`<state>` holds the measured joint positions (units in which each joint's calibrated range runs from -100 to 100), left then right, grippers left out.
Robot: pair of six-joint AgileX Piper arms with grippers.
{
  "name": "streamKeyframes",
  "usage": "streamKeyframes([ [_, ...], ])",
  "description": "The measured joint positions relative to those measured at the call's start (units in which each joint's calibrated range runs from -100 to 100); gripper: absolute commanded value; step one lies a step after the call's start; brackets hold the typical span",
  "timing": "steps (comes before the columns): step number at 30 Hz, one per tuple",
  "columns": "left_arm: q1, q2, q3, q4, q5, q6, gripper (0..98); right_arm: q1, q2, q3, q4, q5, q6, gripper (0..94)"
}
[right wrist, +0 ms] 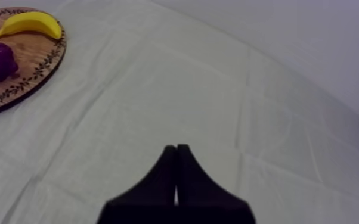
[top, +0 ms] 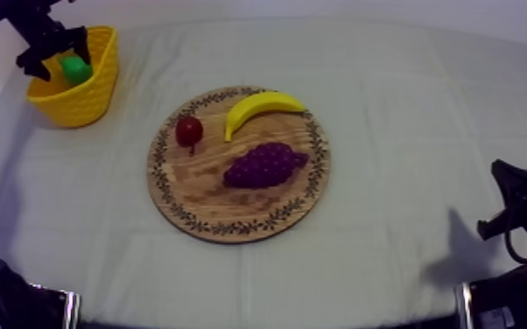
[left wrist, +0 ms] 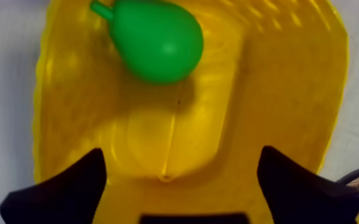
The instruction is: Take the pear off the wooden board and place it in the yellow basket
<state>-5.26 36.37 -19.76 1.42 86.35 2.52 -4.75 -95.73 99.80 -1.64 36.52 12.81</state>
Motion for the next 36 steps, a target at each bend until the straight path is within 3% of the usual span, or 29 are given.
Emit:
streamKeyframes([
  [20, 0.68, -17.45, 4.48, -0.13, 7.18, 0.38, 93.4, 0.0, 0.0, 0.0, 0.0, 0.0, 0.0, 0.2],
  [36, 1.47, -29.16, 12.27, 0.03, 7.73, 0.56, 72.5, 0.0, 0.0, 0.0, 0.0, 0.0, 0.0, 0.2],
])
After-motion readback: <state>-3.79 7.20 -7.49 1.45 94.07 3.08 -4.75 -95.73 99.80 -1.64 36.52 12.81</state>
